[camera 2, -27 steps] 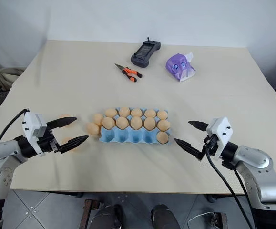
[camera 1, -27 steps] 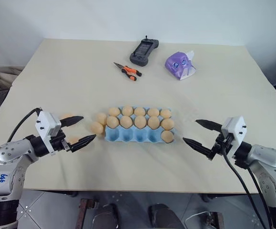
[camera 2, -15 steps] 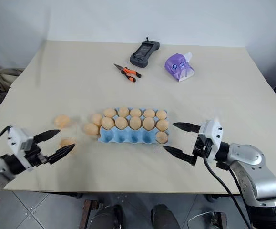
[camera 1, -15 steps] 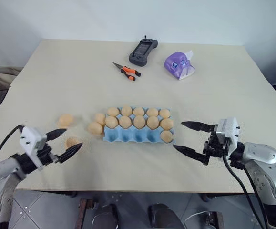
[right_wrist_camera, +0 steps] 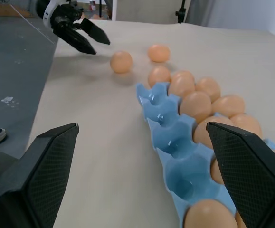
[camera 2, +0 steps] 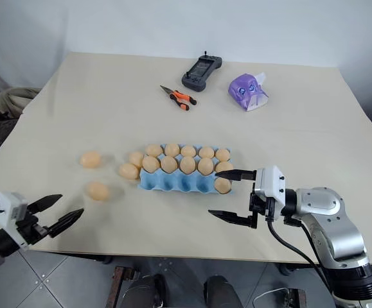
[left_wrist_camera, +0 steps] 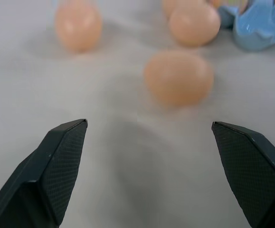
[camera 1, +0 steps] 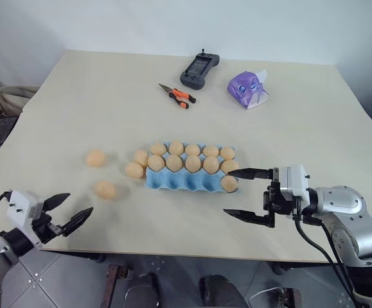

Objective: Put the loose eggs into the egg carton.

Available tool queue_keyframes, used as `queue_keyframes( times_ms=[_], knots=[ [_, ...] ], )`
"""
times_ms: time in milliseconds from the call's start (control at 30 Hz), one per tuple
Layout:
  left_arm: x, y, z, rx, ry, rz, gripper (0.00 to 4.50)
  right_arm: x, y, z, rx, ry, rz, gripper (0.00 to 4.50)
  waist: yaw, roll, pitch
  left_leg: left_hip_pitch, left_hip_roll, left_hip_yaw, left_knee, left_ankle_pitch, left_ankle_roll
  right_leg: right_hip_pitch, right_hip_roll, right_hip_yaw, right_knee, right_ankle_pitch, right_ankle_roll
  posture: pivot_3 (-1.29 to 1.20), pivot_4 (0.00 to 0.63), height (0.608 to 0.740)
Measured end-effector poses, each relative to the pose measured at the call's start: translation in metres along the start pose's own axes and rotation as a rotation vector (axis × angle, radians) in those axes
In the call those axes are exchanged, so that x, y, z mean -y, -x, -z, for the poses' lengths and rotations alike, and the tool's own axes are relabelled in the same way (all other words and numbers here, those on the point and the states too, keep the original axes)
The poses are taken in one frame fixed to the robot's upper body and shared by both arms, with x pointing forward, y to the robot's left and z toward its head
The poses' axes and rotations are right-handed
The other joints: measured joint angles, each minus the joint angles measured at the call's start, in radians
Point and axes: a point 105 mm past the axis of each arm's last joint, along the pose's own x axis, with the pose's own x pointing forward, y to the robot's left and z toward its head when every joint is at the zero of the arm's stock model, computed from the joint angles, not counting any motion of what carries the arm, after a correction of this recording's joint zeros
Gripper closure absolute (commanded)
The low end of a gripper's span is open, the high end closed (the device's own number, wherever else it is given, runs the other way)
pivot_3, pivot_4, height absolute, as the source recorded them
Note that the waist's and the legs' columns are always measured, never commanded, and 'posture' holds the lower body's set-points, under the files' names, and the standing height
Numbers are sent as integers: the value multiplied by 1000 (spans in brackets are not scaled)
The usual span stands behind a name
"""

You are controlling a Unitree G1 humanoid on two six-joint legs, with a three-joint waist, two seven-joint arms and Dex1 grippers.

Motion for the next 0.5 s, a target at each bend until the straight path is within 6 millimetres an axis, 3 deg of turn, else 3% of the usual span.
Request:
queue_keyframes(
  times_ms=[100,267,400,500],
  knots=[
    [12,-24,-4,18,-10,61,30,-2,0,3,-2,-10,16,0,5,0,0,0,1,1,0,0,0,-1,1,1,0,0,0,0,150,740],
    [6,-47,-8,24,-24,71,30,-4,-2,4,4,-20,36,0,0,0,0,0,2,2,2,0,-1,-2,3,3,1,0,0,0,150,740],
    [7,-60,3,1,-9,70,924,-2,-3,2,13,-20,61,0,-4,0,0,0,3,2,6,0,0,-1,3,2,2,0,0,0,150,740],
    [6,-60,4,0,-19,69,1849,-1,-3,2,12,-22,75,0,-4,0,0,0,3,2,6,0,0,-1,3,2,3,0,0,0,150,740]
  ],
)
